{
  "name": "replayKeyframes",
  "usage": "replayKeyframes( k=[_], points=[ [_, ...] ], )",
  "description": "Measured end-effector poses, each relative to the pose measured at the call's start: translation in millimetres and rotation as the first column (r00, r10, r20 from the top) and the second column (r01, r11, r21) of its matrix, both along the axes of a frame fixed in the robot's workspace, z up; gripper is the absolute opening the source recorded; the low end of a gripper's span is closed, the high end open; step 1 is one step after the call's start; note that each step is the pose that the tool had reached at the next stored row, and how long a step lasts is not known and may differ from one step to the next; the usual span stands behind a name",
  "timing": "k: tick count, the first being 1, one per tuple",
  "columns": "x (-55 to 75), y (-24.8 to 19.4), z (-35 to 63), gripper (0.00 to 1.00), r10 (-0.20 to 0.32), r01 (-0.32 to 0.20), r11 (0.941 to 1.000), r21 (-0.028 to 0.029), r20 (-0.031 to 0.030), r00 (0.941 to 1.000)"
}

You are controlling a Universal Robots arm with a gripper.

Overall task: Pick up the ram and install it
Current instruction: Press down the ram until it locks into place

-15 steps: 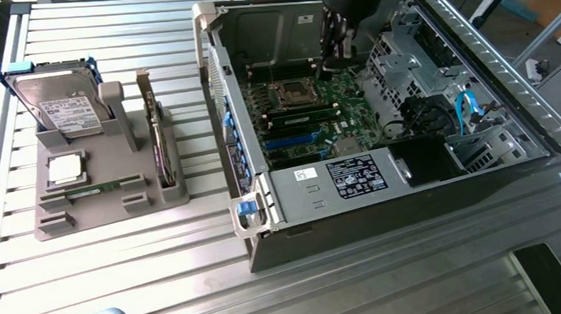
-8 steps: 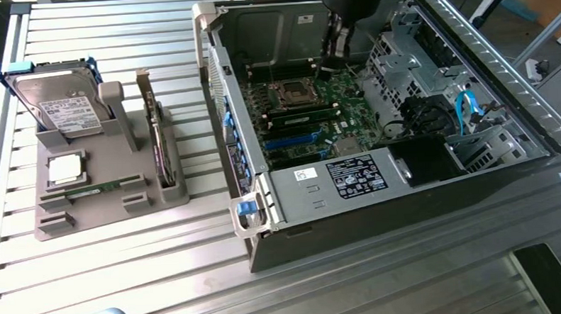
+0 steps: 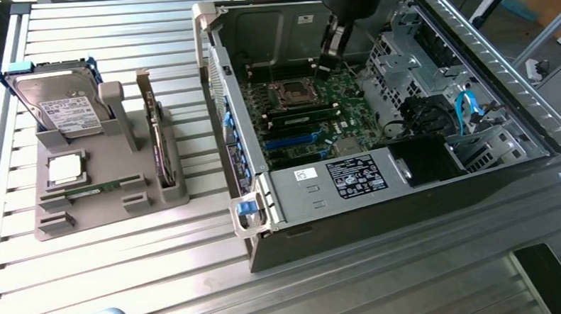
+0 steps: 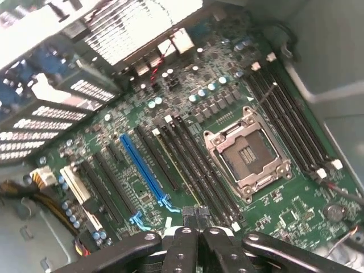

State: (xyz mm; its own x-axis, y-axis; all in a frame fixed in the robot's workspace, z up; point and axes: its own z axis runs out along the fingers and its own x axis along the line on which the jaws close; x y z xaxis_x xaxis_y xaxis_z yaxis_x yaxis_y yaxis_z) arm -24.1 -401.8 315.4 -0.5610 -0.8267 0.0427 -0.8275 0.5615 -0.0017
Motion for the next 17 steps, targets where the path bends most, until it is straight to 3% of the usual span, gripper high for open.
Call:
replayKeyframes(
  k=[2,6,11,14,17],
  points=[
    [0.0,0.0,-0.1,0.11,-0.061,0.061,0.9981,0.0,0.0,0.9981],
    [0.0,0.0,-0.1,0.11,-0.137,0.137,0.9905,0.0,0.0,0.9905],
    [0.0,0.0,-0.2,0.11,-0.231,0.231,0.9729,0.0,0.0,0.9729],
    [0.0,0.0,-0.3,0.11,-0.291,0.291,0.9567,0.0001,0.0,0.9567],
    [0.0,0.0,-0.4,0.11,-0.369,0.369,0.9293,0.0,0.0,0.9293]
  ],
)
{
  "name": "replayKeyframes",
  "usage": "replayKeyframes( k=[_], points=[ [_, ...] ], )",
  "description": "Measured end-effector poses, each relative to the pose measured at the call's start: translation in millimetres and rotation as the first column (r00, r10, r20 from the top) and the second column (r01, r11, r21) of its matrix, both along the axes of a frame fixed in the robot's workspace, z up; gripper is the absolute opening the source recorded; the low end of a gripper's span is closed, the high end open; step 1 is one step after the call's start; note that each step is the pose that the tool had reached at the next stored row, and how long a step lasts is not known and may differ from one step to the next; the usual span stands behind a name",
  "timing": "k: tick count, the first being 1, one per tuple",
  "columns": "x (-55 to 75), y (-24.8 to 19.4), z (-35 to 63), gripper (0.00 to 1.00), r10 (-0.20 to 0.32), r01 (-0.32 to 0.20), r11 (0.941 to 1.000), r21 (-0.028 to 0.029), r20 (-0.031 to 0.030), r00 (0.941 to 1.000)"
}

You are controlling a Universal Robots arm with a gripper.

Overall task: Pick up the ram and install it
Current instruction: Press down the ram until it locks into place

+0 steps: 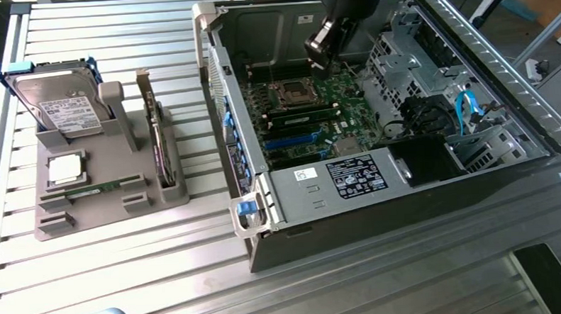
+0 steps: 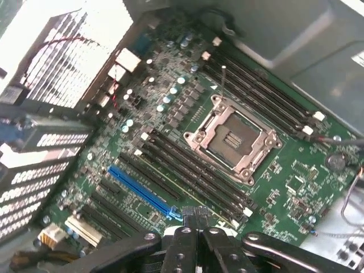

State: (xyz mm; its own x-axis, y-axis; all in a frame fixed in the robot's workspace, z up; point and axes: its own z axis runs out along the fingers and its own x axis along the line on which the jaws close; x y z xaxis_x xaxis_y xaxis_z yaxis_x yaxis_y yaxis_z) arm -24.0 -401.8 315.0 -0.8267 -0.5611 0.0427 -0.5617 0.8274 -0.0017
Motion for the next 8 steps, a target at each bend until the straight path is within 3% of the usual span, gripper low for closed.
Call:
replayKeyframes(
  k=[6,7,8],
  points=[
    [0.0,0.0,-0.1,0.11,-0.126,0.126,0.9921,0.0,0.0,0.9921],
    [0.0,0.0,-0.2,0.11,-0.172,0.172,0.985,0.0,0.0,0.985],
    [0.0,0.0,-0.2,0.11,-0.187,0.187,0.9824,0.0,0.0,0.9824]
  ],
)
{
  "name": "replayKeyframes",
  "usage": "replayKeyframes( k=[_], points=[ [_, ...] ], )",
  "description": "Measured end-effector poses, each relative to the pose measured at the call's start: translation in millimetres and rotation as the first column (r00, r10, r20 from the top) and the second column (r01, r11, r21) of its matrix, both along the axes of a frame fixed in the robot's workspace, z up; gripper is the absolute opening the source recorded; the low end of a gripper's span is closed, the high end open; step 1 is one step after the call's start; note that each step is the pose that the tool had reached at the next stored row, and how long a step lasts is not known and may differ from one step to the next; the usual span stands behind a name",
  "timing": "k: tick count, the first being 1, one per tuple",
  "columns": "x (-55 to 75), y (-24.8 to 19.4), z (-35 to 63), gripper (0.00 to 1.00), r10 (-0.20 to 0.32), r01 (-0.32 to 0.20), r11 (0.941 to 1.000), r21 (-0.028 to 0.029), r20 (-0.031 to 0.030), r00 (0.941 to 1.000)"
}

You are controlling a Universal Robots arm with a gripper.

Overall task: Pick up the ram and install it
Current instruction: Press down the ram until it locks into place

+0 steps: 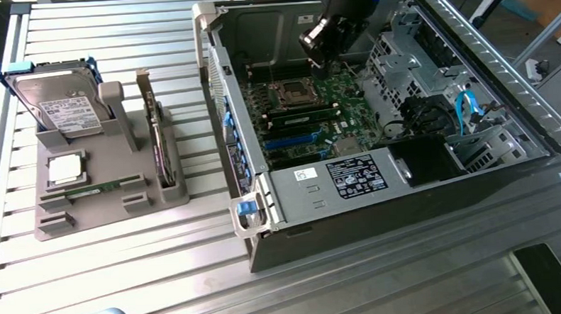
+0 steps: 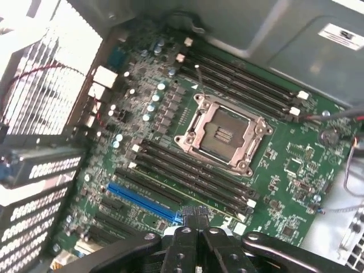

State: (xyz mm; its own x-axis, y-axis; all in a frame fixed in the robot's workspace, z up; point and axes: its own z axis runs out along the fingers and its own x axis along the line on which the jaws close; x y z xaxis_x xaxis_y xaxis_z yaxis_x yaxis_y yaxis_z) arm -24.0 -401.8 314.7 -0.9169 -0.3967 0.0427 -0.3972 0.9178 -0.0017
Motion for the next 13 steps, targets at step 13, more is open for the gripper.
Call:
replayKeyframes(
  k=[13],
  points=[
    [0.0,0.0,-0.5,0.11,-0.302,0.302,0.9534,0.0,0.0,0.9534]
  ],
)
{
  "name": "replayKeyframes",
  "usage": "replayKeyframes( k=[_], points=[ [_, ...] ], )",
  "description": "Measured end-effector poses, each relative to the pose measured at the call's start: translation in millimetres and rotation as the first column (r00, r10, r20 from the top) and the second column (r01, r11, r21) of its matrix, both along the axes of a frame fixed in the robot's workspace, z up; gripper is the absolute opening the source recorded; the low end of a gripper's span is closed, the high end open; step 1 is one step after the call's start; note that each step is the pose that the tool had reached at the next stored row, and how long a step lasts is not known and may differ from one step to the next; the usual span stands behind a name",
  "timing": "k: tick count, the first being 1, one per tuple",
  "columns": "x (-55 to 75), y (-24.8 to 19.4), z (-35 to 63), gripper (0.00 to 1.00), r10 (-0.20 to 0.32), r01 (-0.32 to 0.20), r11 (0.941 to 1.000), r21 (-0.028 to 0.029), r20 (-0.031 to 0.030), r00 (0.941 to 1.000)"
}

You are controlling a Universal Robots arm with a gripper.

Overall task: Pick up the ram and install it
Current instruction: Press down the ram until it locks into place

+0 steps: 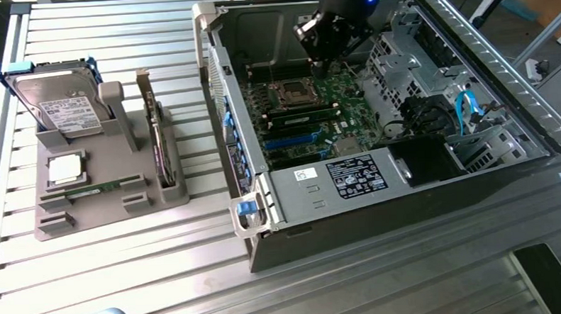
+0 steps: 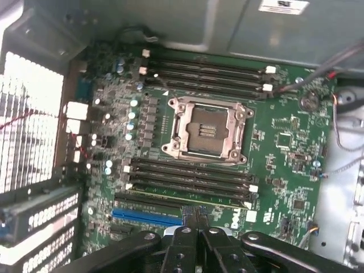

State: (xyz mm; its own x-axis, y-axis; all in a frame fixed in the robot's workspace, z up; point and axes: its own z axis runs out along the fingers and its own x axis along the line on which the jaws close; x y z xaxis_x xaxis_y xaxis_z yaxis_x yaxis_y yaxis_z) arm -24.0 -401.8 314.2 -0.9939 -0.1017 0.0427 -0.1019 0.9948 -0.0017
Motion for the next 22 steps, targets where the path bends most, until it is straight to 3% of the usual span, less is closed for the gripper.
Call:
replayKeyframes(
  k=[3,12,15,19,22],
  points=[
    [0.0,0.0,-0.1,0.11,-0.062,0.062,0.9981,0.0,0.0,0.9981],
    [-0.5,0.0,-0.1,0.11,-0.093,0.093,0.9957,0.0001,0.0003,0.9957],
    [-3.8,0.0,-0.1,0.11,-0.093,0.093,0.9957,0.0008,0.0086,0.9956],
    [-4.2,0.0,-0.1,0.11,-0.093,0.093,0.9957,0.0009,0.0096,0.9956],
    [-4.2,0.0,-0.2,0.11,-0.093,0.093,0.9957,0.0024,0.0215,0.9954]
  ],
)
